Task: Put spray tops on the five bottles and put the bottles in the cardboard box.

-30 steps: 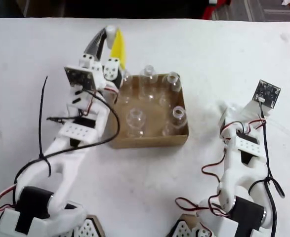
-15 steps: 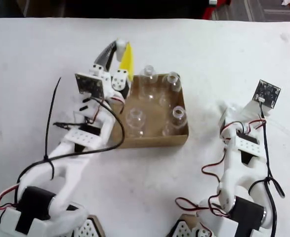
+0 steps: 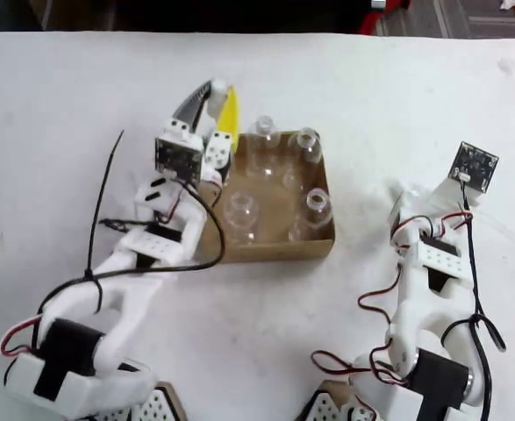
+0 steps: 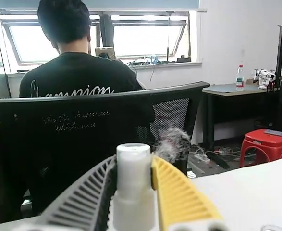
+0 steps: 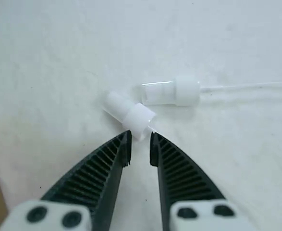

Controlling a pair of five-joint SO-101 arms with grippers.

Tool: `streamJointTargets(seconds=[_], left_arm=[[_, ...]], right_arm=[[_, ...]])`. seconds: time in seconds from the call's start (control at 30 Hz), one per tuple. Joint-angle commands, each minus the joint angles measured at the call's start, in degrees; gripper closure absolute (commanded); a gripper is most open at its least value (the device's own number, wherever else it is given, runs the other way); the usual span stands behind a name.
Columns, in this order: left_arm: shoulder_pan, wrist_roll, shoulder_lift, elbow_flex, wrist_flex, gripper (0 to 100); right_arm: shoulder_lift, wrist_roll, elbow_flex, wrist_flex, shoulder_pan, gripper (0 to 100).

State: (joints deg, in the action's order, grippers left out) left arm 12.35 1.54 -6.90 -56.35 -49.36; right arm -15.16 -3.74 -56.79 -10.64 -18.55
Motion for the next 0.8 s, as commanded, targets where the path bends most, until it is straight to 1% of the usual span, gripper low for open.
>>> streamJointTargets(seconds=[0.0, 0.1, 0.17, 0.5, 0.57, 0.67, 0.77], left_arm=[[0.57, -0.97, 0.75, -1.76, -7.38, 98], [0.84, -0.97, 1.27, -4.66, -11.16, 98], [0.66, -0.97, 1.27, -5.45, -12.22, 98], [0.75, -1.05, 1.45, -7.47, -11.60, 97], [0.66, -1.05, 1.45, -7.47, -10.02, 97], [0.75, -1.05, 1.45, -7.21, -5.19, 97], [0.66, -1.05, 1.45, -7.12, -4.40, 97]], right_arm=[[-0.22, 0.44, 1.93, 1.36, 0.75, 95.0], [-0.22, 0.44, 1.93, 1.36, 0.75, 95.0], [-0.22, 0.44, 1.93, 1.36, 0.75, 95.0], [-0.22, 0.44, 1.93, 1.36, 0.75, 95.0], [-0.22, 0.44, 1.93, 1.36, 0.75, 95.0], [-0.22, 0.44, 1.93, 1.36, 0.75, 95.0], [-0.22, 0.44, 1.93, 1.36, 0.75, 95.0]])
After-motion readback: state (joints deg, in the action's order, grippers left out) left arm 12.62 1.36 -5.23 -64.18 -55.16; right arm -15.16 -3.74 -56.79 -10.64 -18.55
